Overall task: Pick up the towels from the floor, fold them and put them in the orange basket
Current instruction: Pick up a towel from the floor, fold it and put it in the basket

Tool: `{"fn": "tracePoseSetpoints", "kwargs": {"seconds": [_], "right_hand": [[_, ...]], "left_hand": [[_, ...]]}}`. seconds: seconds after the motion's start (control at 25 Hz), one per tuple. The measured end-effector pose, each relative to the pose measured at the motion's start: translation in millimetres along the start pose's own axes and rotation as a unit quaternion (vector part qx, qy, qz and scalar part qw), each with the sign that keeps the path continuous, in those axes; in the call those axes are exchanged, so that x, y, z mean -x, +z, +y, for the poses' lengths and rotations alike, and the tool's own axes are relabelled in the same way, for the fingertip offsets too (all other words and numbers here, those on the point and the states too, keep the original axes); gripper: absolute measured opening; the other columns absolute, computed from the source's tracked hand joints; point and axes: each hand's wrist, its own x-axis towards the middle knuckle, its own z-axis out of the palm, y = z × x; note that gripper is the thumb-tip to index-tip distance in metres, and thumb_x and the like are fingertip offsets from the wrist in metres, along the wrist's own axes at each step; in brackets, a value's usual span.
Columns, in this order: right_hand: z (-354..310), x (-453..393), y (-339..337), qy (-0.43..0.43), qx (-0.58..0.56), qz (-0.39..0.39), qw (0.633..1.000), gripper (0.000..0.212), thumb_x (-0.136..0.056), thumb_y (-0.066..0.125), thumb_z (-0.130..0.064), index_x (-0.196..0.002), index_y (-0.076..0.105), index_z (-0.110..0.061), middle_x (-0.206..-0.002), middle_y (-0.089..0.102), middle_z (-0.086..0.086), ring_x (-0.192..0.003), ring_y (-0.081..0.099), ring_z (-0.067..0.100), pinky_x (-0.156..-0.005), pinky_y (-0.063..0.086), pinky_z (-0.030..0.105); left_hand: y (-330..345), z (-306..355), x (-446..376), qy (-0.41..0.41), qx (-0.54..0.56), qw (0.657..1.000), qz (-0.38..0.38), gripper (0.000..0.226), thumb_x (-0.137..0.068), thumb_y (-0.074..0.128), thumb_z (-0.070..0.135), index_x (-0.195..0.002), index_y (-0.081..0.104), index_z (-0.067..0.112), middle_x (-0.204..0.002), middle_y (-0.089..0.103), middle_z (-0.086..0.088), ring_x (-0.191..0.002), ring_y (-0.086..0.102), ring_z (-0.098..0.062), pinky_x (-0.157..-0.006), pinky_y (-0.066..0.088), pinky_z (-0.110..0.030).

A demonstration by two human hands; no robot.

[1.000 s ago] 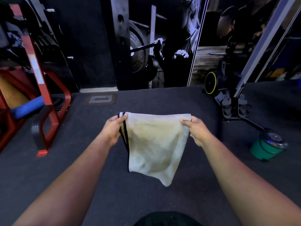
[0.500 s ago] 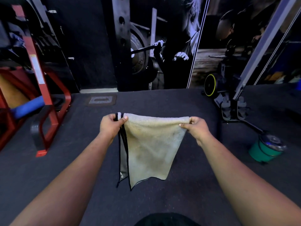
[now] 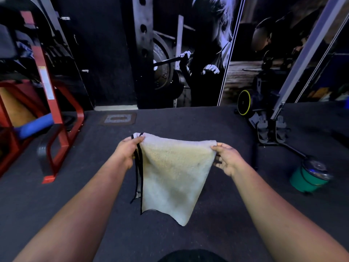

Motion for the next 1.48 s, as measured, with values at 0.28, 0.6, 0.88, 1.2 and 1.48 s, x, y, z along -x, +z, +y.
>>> {"fn": "tracePoseSetpoints", "kwargs": {"seconds": [0.28,0.6,0.88,1.2,1.48], "right_hand": [[-9.7,1.6,-4.3,-0.117,0.042,0.035,0.992,0.014,-0.093,0.068,-0.006,-0.096,0.069,-0.02,-0.091,0.072,-0.005,-0.093,0.064,0.011,-0.086,0.049,0.035],[-10.6,7.1,-9.3,-0.023,0.018,0.005,1.0,0.004,-0.095,0.062,-0.014,-0.094,0.065,-0.016,-0.094,0.07,0.005,-0.084,0.066,0.018,-0.083,0.053,0.039],[9.2,10.4,-11.3,0.106,0.092,0.005,0.99,0.014,-0.09,0.075,-0.023,-0.099,0.071,-0.013,-0.08,0.069,0.006,-0.072,0.064,0.02,-0.067,0.051,0.033],[5.8,13.5,-22.4,-0.091,0.092,0.045,0.991,0.008,-0.102,0.062,-0.024,-0.096,0.067,-0.02,-0.098,0.068,-0.007,-0.094,0.059,0.009,-0.09,0.05,0.039],[4.6,14.0,-27.6,-0.222,0.081,0.036,0.971,0.009,-0.101,0.062,-0.029,-0.099,0.069,-0.022,-0.102,0.074,0.001,-0.095,0.067,0.011,-0.094,0.054,0.04]], "left_hand": [[-7.3,6.8,4.1,0.151,-0.12,0.981,-0.001,0.013,-0.087,0.08,0.028,-0.093,0.075,0.018,-0.089,0.077,0.0,-0.081,0.071,-0.014,-0.088,0.053,-0.04],[0.4,9.4,5.0,0.093,-0.194,0.975,-0.048,0.022,-0.096,0.07,0.026,-0.102,0.072,0.005,-0.087,0.07,0.0,-0.085,0.062,-0.016,-0.076,0.044,-0.028],[15.0,2.7,14.3,-0.059,-0.152,0.986,-0.043,0.02,-0.091,0.076,0.025,-0.089,0.076,0.005,-0.067,0.073,-0.003,-0.049,0.061,-0.01,-0.052,0.048,-0.018],[9.3,-4.1,16.0,0.089,-0.131,0.987,0.023,0.017,-0.091,0.076,0.033,-0.1,0.075,0.018,-0.093,0.075,0.002,-0.092,0.068,-0.015,-0.072,0.051,-0.013],[5.8,-7.2,25.1,0.218,-0.127,0.968,-0.002,0.019,-0.093,0.073,0.034,-0.106,0.075,0.02,-0.1,0.078,0.004,-0.1,0.073,-0.016,-0.094,0.057,-0.039]]}}
